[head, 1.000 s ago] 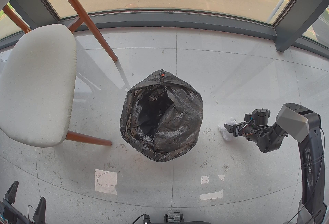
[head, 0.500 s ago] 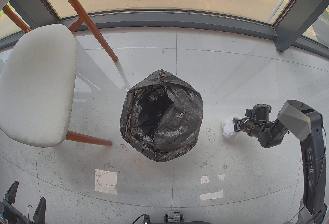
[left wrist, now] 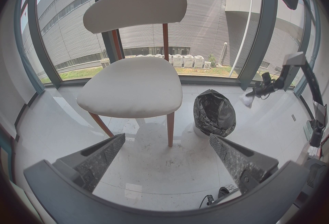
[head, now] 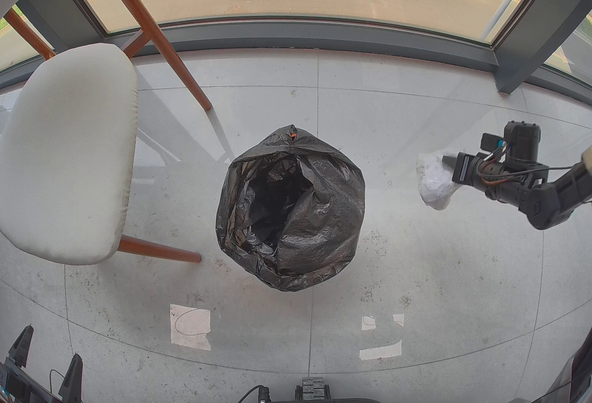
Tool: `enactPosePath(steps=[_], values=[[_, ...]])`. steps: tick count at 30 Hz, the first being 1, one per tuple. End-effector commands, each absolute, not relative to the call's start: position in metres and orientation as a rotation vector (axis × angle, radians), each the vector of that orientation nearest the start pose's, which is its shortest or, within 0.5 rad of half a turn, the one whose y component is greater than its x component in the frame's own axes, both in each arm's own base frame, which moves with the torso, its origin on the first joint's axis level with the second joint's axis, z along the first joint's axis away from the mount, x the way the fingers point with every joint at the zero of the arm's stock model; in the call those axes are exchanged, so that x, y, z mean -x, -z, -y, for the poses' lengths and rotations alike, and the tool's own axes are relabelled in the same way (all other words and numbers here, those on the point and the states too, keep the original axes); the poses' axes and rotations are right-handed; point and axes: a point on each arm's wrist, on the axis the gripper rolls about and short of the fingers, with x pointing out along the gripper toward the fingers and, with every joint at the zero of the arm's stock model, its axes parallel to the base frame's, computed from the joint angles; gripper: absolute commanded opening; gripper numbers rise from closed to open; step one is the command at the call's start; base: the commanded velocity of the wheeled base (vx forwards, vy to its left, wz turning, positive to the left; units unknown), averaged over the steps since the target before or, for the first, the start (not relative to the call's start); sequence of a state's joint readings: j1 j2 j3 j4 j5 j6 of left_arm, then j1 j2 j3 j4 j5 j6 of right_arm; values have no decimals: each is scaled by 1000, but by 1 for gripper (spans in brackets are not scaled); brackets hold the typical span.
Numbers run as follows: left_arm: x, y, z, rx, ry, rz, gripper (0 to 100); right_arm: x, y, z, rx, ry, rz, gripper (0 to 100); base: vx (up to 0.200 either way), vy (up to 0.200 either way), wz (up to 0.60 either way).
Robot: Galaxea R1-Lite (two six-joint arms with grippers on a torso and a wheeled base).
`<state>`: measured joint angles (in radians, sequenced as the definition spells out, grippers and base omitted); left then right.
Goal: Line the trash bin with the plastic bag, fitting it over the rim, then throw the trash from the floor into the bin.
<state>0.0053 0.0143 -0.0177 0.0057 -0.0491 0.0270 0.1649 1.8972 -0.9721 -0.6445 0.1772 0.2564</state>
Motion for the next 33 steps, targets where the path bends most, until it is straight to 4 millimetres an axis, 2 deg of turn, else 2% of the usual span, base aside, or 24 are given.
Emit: enactPosePath(steps=[1, 7, 15, 25, 26, 33], values=[[22, -76, 1, -24, 43, -13, 100, -155, -283, -117, -354, -798, -212, 0, 0, 0, 0], [22, -76, 1, -24, 43, -13, 100, -146, -308, -136, -364, -917, -158, 0, 0, 0, 0], [22, -76, 1, -24, 43, -13, 100, -144, -316, -150, -368, -979, -148, 0, 0, 0, 0], [22, -76, 1, -24, 43, -13, 100, -165, -336, -177, -379, -1005, -111, 0, 0, 0, 0], [22, -76, 1, -24, 45, -13, 100, -165, -336, -179, -379, -1009, -113, 100, 0, 0, 0], [22, -76, 1, -24, 43, -13, 100, -159, -335, -183, -381, -1029, -127, 100, 0, 0, 0]])
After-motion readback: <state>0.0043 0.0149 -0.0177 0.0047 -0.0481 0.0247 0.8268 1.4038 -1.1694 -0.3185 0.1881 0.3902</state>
